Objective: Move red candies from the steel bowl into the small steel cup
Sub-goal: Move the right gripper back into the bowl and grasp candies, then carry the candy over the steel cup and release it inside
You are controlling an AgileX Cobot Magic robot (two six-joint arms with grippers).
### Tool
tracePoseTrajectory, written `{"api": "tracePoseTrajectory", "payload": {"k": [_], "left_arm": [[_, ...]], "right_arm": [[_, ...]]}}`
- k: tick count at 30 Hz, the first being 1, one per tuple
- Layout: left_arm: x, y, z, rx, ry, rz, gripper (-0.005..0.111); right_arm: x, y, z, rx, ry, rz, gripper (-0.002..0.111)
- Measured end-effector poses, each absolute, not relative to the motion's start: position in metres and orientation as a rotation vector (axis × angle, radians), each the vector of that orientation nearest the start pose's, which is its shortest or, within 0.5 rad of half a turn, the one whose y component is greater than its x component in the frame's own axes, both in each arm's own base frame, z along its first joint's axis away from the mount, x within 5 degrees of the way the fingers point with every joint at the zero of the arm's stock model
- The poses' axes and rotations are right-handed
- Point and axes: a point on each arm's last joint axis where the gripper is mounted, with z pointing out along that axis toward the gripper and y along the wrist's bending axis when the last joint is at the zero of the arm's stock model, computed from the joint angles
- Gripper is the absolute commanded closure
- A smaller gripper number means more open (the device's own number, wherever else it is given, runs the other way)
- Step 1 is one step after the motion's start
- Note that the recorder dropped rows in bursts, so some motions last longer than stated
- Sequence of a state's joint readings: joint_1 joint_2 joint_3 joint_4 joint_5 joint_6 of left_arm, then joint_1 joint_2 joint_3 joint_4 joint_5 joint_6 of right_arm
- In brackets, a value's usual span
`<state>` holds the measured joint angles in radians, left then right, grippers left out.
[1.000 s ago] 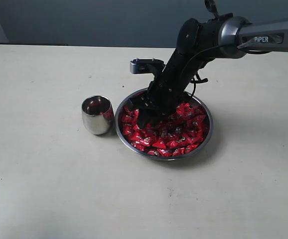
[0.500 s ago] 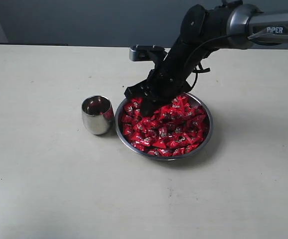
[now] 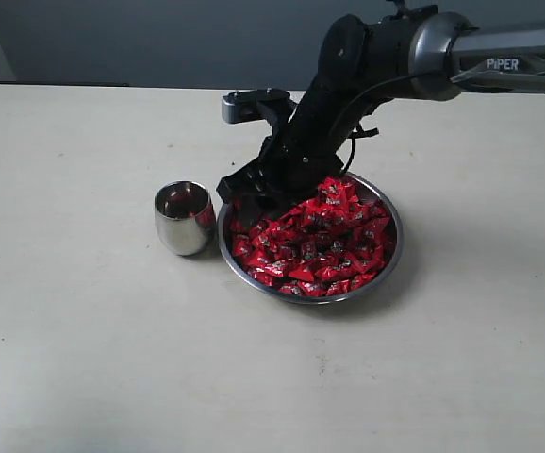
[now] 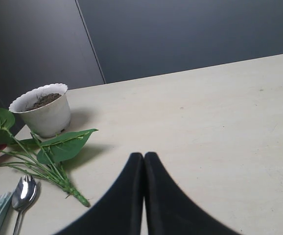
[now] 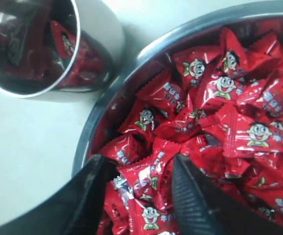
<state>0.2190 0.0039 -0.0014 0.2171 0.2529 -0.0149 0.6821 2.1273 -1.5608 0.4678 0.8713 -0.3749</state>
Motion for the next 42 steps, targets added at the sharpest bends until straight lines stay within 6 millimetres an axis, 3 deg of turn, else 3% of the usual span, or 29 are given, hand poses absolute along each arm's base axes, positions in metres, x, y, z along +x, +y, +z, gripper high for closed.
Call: {"api": "tracePoseTrajectory", "payload": {"k": [7, 9, 12, 18, 25, 31, 36, 42], "left_arm": [[0.053, 0.017, 0.191, -0.061, 1.745, 0.351, 0.106], [0.053, 0.017, 0.191, -0.061, 1.745, 0.351, 0.106], [0.053, 0.017, 0.191, -0.061, 1.745, 0.351, 0.106], [0.053, 0.017, 0.191, -0.061, 1.745, 0.351, 0.106], [0.053, 0.017, 0.191, -0.061, 1.745, 0.351, 0.106], [0.053, 0.017, 0.191, -0.061, 1.745, 0.351, 0.106], [0.053, 0.017, 0.191, -0.061, 1.745, 0.351, 0.106], [0.053, 0.017, 0.191, -0.061, 1.745, 0.351, 0.106]], "right_arm": [[0.317, 0.304, 0.146, -1.163, 2.734, 0.509, 0.068], [0.316, 0.306, 0.137, -1.165, 2.758, 0.502, 0.079], [0.315, 0.306, 0.132, -1.163, 2.771, 0.466, 0.108], [0.317, 0.304, 0.146, -1.125, 2.745, 0.416, 0.108], [0.314, 0.3, 0.197, -1.095, 2.624, 0.445, 0.108], [0.311, 0.308, 0.226, -1.033, 2.53, 0.623, 0.108], [0.315, 0.331, 0.234, -1.031, 2.469, 0.778, 0.108], [0.319, 0.359, 0.218, -1.084, 2.456, 0.814, 0.108]]}}
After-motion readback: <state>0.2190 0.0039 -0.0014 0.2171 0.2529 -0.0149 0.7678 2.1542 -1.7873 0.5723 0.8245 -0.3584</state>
